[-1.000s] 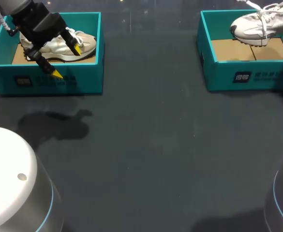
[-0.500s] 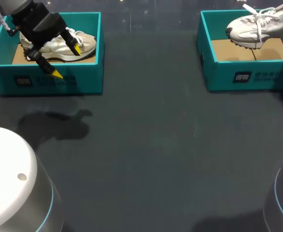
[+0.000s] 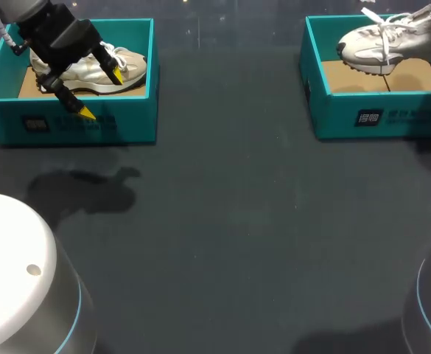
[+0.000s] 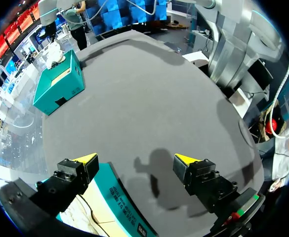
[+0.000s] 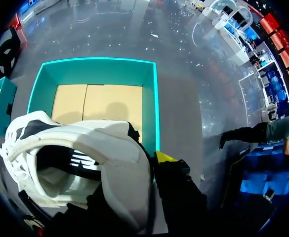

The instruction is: Take the shoe out of the shoebox, open the shoe tongue, remove and reinsert the insole, then place the shoe into the shoebox

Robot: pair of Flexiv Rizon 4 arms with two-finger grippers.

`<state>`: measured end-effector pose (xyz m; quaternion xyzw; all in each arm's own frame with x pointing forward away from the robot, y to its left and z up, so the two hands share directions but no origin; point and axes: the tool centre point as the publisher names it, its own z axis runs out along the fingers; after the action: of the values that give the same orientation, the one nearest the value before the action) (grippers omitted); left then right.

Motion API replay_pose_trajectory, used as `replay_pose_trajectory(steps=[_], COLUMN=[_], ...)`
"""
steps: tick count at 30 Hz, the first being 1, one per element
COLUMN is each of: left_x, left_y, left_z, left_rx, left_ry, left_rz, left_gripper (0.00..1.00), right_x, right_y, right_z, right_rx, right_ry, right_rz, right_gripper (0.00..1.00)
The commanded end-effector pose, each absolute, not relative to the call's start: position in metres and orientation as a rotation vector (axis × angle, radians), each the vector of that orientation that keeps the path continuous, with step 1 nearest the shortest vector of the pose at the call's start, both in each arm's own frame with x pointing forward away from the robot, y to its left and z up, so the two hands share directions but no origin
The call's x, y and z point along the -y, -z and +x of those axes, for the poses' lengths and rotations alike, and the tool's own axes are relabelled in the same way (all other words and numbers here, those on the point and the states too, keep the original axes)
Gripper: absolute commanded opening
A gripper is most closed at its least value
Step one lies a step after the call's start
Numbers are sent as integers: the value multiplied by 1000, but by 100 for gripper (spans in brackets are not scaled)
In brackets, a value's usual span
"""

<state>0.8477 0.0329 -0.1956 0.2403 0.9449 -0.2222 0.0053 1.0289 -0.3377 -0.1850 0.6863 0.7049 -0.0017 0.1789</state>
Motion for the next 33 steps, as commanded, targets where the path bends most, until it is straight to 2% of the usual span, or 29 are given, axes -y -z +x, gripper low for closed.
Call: replay_pose_trajectory(steps=[1, 33], left_x=[-33, -33], left_y=[196, 196], left_z=[847, 847], left_rx=[-2959, -2959], left_ry=[692, 692], left_rz=[753, 753], left_gripper=[100, 100], right_x=[337, 340], right_y=[190, 243], right_z=[1035, 1037], right_rx=[-1938, -1808], right_ry=[-8, 7], right_rz=[1976, 2042], right_gripper=[0, 0])
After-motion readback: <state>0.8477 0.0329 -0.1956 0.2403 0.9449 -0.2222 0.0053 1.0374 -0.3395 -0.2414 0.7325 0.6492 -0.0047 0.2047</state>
